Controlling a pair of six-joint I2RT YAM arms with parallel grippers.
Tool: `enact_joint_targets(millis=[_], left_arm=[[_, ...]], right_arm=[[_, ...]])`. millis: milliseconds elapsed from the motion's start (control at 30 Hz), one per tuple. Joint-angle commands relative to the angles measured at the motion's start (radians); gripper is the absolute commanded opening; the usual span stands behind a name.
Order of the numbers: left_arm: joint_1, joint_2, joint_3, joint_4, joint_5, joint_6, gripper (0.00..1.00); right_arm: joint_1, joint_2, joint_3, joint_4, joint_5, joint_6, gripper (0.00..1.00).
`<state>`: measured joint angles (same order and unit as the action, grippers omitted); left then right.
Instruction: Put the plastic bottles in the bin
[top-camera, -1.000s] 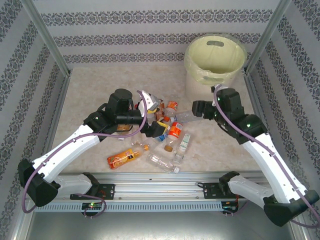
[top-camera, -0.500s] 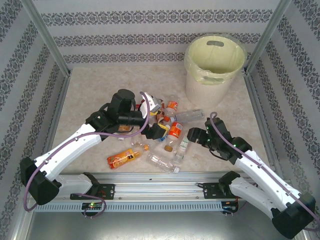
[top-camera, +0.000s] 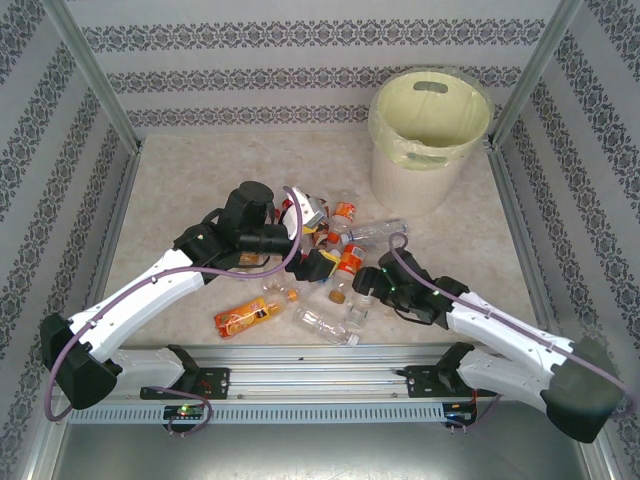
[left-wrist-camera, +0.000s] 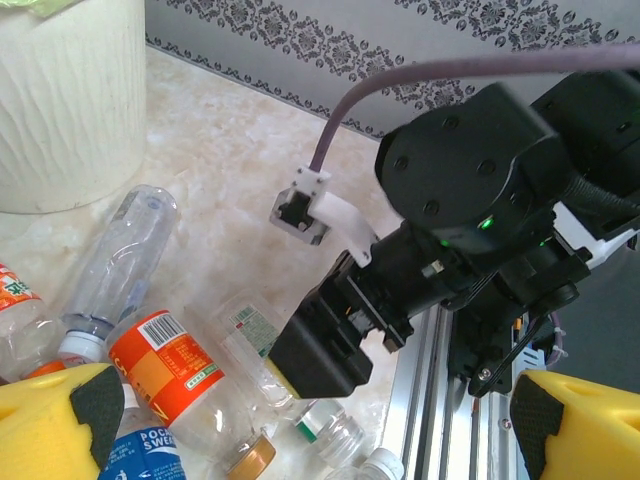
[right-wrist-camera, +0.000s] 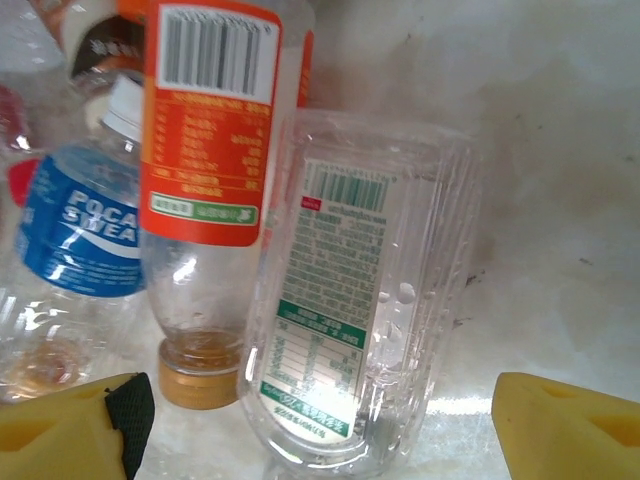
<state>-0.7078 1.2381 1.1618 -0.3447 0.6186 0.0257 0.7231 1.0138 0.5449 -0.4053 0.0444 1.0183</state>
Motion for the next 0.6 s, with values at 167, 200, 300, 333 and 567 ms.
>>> enact_joint_targets(millis=[167,200,300,333,567], left_arm=[[-0.021,-0.007,0.010,0.024,-0.020,-0.003,1.00],[-0.022,-0.005,0.010,0.024,-0.019,-0.003,1.00],[-0.022,-0.003,0.011,0.021,-0.021,-0.003,1.00],[-0.024,-0.005,0.013,0.020,-0.023,-0.001,1.00],[-0.025,-0.002,0.012,0.016,-0.030,0.002,1.00]], right_arm=[[0.028,0.088,0.017,0.046,0.088,0.043,0.88],[0.028,0.092,0.017,0.050,0.088,0.043,0.87],[0.028,0.108,0.015,0.054,0.095,0.040,0.87],[0.027,0.113,0.012,0.058,0.099,0.040,0.87],[0.027,0.150,0.000,0.100,0.098,0.040,0.84]])
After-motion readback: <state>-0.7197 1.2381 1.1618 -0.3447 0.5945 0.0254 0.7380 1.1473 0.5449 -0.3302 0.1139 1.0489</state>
